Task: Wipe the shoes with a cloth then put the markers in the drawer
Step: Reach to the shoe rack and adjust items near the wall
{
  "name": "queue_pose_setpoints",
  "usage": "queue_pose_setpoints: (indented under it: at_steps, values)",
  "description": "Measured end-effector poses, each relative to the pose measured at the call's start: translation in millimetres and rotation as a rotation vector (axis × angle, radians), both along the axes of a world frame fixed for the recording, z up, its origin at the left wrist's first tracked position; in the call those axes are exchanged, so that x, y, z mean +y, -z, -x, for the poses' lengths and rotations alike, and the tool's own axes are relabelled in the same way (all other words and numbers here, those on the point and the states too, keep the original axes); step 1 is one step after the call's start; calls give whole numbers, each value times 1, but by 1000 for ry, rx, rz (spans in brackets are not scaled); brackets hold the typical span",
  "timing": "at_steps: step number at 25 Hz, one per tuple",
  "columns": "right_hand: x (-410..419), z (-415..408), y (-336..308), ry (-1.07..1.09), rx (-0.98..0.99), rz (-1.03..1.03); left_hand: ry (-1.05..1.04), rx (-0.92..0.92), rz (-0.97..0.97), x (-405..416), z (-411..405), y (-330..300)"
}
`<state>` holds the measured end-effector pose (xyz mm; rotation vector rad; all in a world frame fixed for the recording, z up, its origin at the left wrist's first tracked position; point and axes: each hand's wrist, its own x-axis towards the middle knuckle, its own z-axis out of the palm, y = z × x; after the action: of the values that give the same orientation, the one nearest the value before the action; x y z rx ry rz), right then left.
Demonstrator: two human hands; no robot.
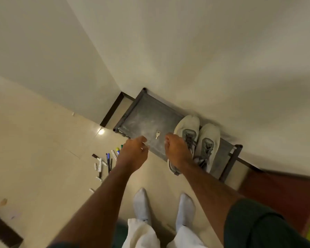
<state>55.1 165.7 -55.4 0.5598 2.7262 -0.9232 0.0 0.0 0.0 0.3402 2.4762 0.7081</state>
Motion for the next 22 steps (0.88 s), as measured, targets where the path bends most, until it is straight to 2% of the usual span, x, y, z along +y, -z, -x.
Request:
queue_pose_setpoints:
  at_steps: [5,13,16,19,22]
  values:
    - [-4,51,64,-14,-74,-90,-71,-40,2,-4,24,57]
    - [-18,88,131,121,-196,-164,-144,-75,-45,-11,41,105]
    - [-20,89,137,154,-187,-158,-143,-94,-42,-15,43,110]
    - [-16,88,131,233,-118,-32,-130,-103,-58,-15,47,100]
    - [-11,90,90,225,4,50,-86,-65,-77,-17,62,67]
